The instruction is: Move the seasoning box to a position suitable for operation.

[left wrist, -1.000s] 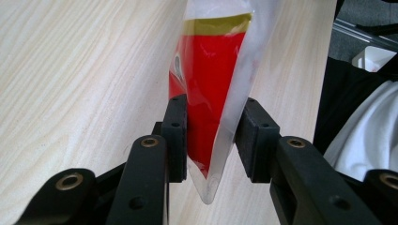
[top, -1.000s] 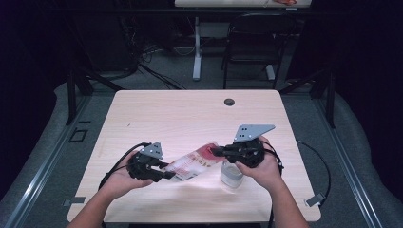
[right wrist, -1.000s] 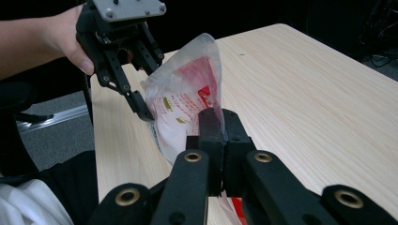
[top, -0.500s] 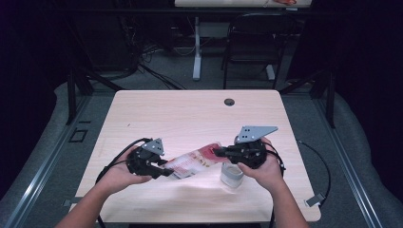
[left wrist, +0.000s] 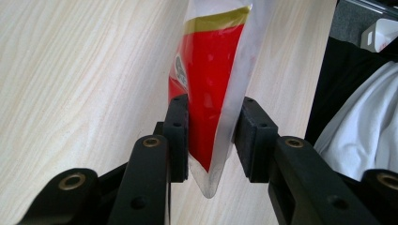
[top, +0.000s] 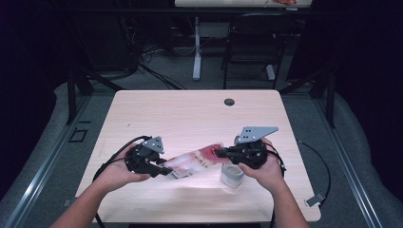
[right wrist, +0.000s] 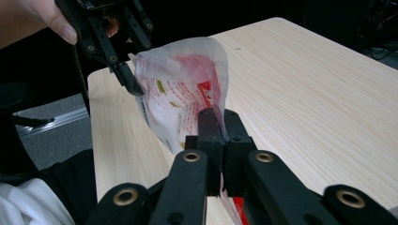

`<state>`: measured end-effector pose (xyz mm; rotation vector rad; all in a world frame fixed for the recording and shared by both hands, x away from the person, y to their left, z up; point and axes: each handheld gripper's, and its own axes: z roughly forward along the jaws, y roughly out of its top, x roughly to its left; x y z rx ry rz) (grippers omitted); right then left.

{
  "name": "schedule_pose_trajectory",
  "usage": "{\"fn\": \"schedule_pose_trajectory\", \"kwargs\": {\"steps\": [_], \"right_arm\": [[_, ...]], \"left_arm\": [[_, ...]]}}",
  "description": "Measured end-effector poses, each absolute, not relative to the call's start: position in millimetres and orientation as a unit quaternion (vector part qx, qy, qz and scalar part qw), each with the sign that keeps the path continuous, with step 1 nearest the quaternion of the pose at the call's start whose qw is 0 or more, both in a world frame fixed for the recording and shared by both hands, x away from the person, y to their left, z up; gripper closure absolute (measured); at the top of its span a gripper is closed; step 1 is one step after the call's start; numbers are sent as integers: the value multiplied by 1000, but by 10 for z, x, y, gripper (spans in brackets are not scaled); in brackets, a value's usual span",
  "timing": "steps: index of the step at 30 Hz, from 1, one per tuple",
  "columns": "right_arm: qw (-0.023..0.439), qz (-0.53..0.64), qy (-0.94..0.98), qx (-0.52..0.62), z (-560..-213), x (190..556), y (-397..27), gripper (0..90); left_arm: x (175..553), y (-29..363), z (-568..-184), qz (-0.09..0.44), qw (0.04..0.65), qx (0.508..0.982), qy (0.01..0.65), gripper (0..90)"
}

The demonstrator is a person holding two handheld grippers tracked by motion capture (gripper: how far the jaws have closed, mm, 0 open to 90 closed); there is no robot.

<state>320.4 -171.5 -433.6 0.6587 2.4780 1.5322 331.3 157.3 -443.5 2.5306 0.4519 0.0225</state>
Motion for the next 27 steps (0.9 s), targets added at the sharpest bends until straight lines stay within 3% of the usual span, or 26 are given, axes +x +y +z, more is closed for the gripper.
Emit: {"fn": "schedule_pose_trajectory", "kwargs": {"steps": [19,27], "right_arm": [[90,509,823,238,-4354,3196,-1796,811],[89,513,818,245,-4342,3175,-1920,819]], "left_arm": [[3345,1591,-4385,6,276,945,173,692],[3354,1607,-4380,2,279,944,176,696]]}}
